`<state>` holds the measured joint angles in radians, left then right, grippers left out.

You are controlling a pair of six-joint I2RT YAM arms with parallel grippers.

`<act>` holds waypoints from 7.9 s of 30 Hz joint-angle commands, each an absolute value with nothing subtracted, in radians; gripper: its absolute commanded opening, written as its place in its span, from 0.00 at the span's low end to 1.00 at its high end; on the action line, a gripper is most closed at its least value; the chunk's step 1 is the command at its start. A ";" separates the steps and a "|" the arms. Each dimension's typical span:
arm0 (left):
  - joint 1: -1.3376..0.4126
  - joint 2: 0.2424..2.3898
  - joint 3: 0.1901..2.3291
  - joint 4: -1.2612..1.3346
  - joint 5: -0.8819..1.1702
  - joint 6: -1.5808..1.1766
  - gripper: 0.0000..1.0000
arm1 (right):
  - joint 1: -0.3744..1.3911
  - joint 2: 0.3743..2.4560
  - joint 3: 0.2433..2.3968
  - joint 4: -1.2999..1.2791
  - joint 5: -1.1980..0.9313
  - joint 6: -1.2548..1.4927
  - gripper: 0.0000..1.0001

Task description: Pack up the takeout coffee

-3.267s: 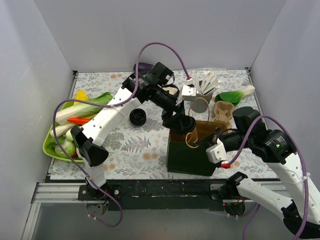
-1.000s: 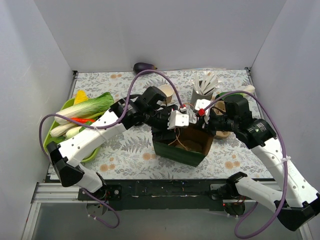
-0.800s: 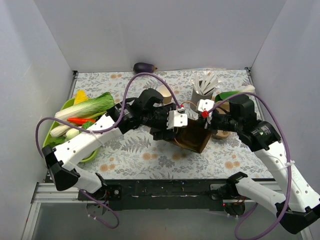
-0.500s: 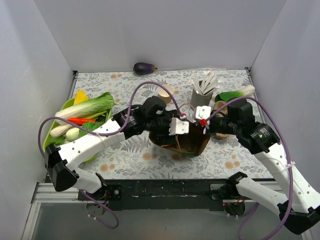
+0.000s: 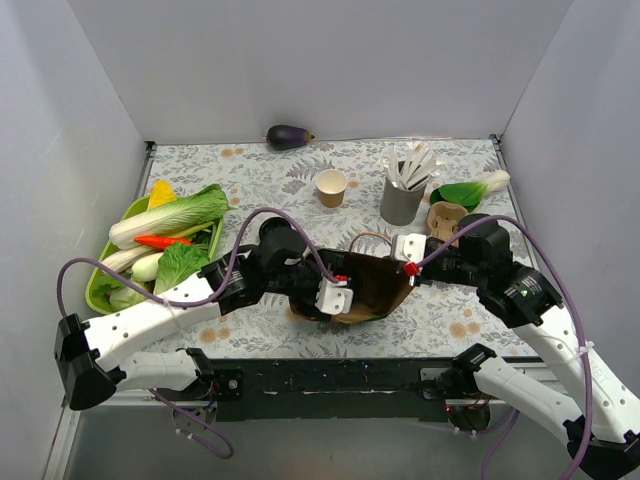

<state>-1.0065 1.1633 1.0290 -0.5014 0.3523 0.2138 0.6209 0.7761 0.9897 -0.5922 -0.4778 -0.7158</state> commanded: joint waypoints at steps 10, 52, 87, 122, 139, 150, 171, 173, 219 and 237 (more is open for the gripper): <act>-1.075 1.193 1.037 -0.460 0.207 0.356 0.00 | 0.684 0.747 1.026 -0.618 -0.489 -0.819 0.01; -1.146 1.287 1.129 -0.677 -0.083 0.203 0.00 | 0.758 0.762 1.000 -0.551 -0.402 -0.621 0.01; -1.132 1.281 1.073 -0.574 -0.267 0.055 0.00 | 0.772 0.746 0.986 -0.563 -0.473 -0.620 0.01; -1.092 1.221 0.982 -0.397 -0.212 0.028 0.00 | 0.716 0.827 1.038 -0.643 -0.569 -0.382 0.01; -1.025 1.273 0.936 -0.344 -0.166 0.008 0.00 | 0.680 0.859 1.043 -0.683 -0.601 -0.371 0.01; -0.997 1.342 0.950 -0.311 -0.115 -0.020 0.00 | 0.646 0.870 1.046 -0.729 -0.603 -0.374 0.01; -0.989 1.397 0.993 -0.313 -0.054 -0.117 0.00 | 0.627 0.928 1.308 -0.963 -0.522 -0.454 0.63; -0.989 1.410 1.000 -0.313 -0.054 -0.129 0.00 | 0.627 0.920 1.313 -0.982 -0.518 -0.459 0.64; -0.853 1.749 1.382 -0.587 0.169 -0.310 0.00 | 0.215 1.032 1.350 -1.197 -0.795 -0.626 0.62; -0.847 1.827 1.559 -0.844 0.227 -0.287 0.00 | 0.175 0.966 1.315 -1.146 -0.799 -0.569 0.62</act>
<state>-0.8463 1.8179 1.5513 -0.7265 0.1844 -0.2665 0.1776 0.9977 1.3178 -1.1717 -0.7738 -0.5968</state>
